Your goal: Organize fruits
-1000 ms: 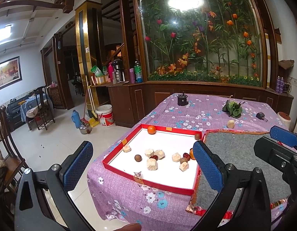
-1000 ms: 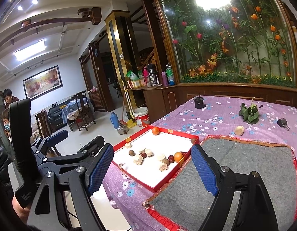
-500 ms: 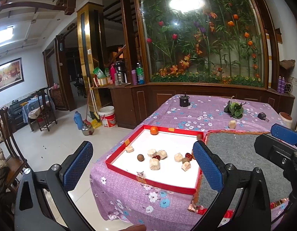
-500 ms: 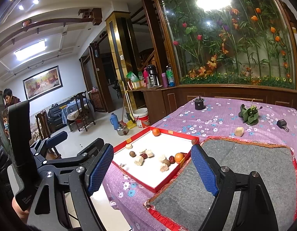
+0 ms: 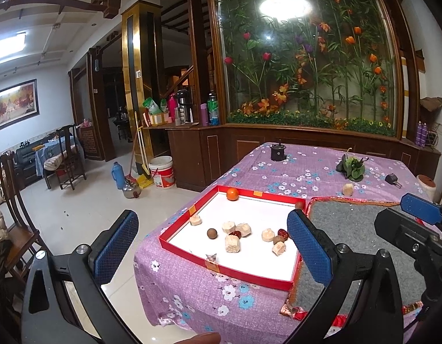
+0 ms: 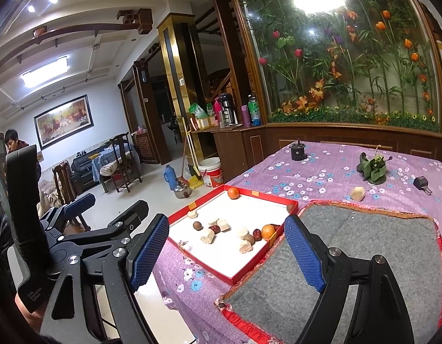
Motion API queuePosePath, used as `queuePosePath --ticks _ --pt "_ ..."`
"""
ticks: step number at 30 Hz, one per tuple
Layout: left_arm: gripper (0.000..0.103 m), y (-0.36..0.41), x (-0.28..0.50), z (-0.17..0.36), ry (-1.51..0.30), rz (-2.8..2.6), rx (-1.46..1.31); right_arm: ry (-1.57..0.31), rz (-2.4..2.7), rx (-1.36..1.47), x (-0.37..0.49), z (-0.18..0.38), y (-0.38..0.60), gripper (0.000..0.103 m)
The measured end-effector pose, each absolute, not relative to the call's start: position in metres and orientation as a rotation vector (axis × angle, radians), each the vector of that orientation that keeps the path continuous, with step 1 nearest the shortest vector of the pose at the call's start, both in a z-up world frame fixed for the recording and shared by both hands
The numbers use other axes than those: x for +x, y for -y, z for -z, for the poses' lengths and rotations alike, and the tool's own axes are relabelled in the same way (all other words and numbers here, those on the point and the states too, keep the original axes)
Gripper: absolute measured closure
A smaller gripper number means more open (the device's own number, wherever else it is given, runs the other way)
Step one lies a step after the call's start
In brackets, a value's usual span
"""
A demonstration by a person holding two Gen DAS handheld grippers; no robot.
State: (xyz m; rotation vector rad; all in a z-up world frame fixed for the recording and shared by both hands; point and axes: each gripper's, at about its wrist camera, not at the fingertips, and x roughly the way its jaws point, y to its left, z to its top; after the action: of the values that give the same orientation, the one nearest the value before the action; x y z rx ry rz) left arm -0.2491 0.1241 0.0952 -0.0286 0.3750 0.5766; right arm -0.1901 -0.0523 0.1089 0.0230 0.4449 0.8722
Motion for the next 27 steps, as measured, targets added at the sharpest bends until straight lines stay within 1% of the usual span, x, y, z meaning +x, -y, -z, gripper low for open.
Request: queuePosePath --ticks 21,27 --pt "0.000 -0.1251 -0.2443 -0.0918 -0.447 -0.570 -0.035 -0.454 -0.873 0.032 -0.1870 -0.1047 0.0499 0.019" --pt "0.000 -0.1201 -0.2453 -0.0922 -0.438 -0.542 -0.021 -0.449 -0.871 0.034 -0.1870 -0.1062 0.0503 0.019"
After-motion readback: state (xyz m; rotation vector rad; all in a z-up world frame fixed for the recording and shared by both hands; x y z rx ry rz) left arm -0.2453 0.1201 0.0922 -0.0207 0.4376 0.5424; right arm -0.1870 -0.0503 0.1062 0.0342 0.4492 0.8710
